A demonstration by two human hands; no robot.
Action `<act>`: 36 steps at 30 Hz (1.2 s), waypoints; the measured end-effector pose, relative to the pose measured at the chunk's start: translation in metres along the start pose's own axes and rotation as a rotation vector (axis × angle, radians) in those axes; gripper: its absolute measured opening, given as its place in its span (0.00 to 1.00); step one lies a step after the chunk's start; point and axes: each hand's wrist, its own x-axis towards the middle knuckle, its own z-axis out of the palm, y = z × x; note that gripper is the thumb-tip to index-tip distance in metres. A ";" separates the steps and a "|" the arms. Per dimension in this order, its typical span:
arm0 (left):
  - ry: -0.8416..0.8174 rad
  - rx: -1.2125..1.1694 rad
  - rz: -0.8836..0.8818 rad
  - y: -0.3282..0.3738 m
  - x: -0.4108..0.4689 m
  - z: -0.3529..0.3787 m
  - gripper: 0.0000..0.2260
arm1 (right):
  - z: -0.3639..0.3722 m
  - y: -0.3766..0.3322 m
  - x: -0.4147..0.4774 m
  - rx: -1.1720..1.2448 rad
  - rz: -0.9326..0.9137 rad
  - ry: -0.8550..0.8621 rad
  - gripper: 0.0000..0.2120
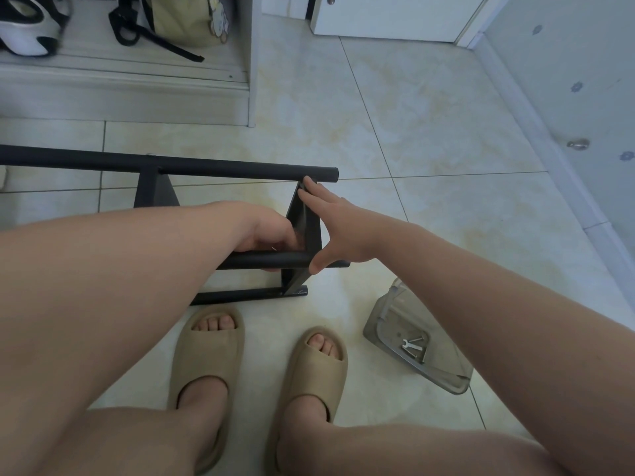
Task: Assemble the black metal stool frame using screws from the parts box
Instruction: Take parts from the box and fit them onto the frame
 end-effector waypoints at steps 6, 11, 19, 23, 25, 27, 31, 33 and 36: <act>-0.038 -0.027 0.011 0.000 -0.001 0.000 0.08 | 0.000 0.000 0.000 -0.006 0.000 0.002 0.61; -0.044 -0.034 0.035 -0.001 -0.001 -0.001 0.09 | 0.000 -0.001 0.000 -0.006 -0.001 0.002 0.61; 0.013 -0.011 -0.015 0.000 0.000 0.002 0.08 | 0.000 -0.003 -0.003 0.000 0.000 0.001 0.61; -0.032 -0.014 0.016 -0.001 -0.001 0.000 0.07 | -0.001 -0.003 -0.003 -0.002 0.000 -0.002 0.61; -0.050 -0.027 0.037 -0.002 0.000 -0.001 0.08 | -0.001 -0.003 -0.003 -0.005 -0.001 -0.001 0.61; -0.064 -0.055 0.045 -0.003 0.001 -0.002 0.09 | -0.001 -0.004 -0.003 -0.008 -0.003 0.001 0.61; -0.055 -0.043 0.023 -0.002 0.001 -0.002 0.09 | -0.001 -0.004 -0.003 -0.008 -0.001 0.001 0.61; -0.027 -0.015 0.002 -0.002 0.001 -0.001 0.08 | -0.001 -0.004 -0.003 -0.007 -0.002 0.001 0.61; 0.002 -0.006 -0.001 -0.002 0.001 0.001 0.07 | 0.000 -0.004 -0.004 -0.011 -0.005 0.001 0.61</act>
